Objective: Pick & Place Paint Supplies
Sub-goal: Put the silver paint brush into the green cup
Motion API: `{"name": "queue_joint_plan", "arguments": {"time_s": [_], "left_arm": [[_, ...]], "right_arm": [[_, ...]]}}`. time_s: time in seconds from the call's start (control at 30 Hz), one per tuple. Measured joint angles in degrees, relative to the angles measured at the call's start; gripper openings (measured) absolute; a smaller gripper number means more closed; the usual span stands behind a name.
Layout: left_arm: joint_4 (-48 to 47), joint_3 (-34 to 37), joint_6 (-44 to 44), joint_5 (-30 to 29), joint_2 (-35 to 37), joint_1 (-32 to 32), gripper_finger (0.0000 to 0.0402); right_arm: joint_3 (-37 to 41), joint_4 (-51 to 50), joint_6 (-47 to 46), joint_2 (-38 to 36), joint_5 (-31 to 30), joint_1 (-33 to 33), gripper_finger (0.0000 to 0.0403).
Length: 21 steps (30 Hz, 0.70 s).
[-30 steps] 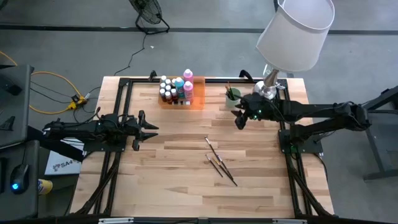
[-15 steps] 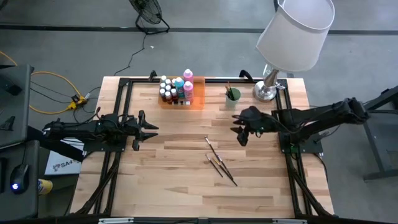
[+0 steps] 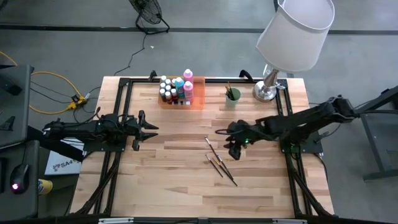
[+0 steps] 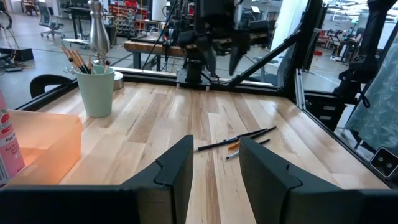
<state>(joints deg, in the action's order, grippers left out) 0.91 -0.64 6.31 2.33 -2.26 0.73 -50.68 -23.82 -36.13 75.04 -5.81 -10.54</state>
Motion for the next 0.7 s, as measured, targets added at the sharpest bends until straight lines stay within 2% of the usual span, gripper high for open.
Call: {"name": "queue_joint_plan", "arguments": {"time_s": [0.2, 0.7], "left_arm": [[0.01, 0.00, 0.00, 0.02, 0.00, -0.02, 0.0126], [0.02, 0.00, 0.00, 0.00, 0.02, -0.02, 0.0126]], "right_arm": [[-8.15, -3.66, -1.04, 9.31, 3.11, 0.48, 0.0160], [-28.23, -18.18, -3.11, 28.56, 1.18, 4.74, 0.0160]]}}
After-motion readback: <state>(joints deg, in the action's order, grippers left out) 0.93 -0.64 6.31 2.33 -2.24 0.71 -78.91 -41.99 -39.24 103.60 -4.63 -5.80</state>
